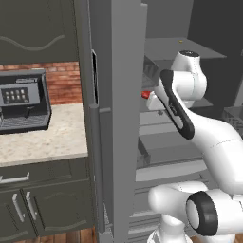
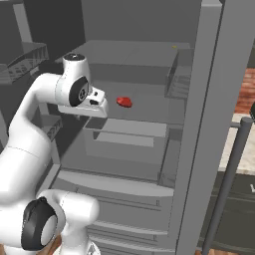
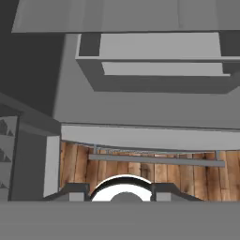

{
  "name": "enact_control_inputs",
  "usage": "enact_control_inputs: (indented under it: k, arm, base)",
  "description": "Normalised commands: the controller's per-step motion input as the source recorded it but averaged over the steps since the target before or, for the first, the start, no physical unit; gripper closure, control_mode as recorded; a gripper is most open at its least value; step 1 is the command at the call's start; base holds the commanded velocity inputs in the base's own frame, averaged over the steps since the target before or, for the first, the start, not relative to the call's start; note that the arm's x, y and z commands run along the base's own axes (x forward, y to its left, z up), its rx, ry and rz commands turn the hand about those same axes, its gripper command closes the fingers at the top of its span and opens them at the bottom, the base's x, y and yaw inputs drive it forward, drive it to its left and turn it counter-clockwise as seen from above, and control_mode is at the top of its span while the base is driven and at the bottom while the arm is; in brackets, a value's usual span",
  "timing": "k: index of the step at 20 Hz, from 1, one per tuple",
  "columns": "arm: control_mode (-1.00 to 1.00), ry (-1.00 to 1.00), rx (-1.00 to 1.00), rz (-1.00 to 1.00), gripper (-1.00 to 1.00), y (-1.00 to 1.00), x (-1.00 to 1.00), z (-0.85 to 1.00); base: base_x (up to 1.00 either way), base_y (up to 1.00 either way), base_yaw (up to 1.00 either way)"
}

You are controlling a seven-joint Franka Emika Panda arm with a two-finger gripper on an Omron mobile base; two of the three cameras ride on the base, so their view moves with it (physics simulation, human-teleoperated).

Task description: Take the steak from the fridge and place it on the digital scale on the counter by the fridge. Wait a few seconds for a reading, then move it to the plate on the dining counter.

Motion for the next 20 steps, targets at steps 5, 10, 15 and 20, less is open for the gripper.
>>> enact_control_inputs:
  k: [5,10,15,20]
  arm:
    - [-1.0,-0.23,0.03,0.02,-1.0,-0.36,0.0,-0.01]
    - [-1.0,-0.23,0.06,0.01,-1.0,-0.55,0.07,0.0]
    - [-1.0,-0.17,0.01,0.0,-1.0,-0.33,0.26,0.0]
    - [-1.0,-0.05,0.05,0.0,-1.0,-0.24,0.53,0.0]
  base:
    - [0.0,0.0,0.0]
    - [0.0,0.0,0.0]
    - [0.0,0.0,0.0]
    - [0.0,0.0,0.0]
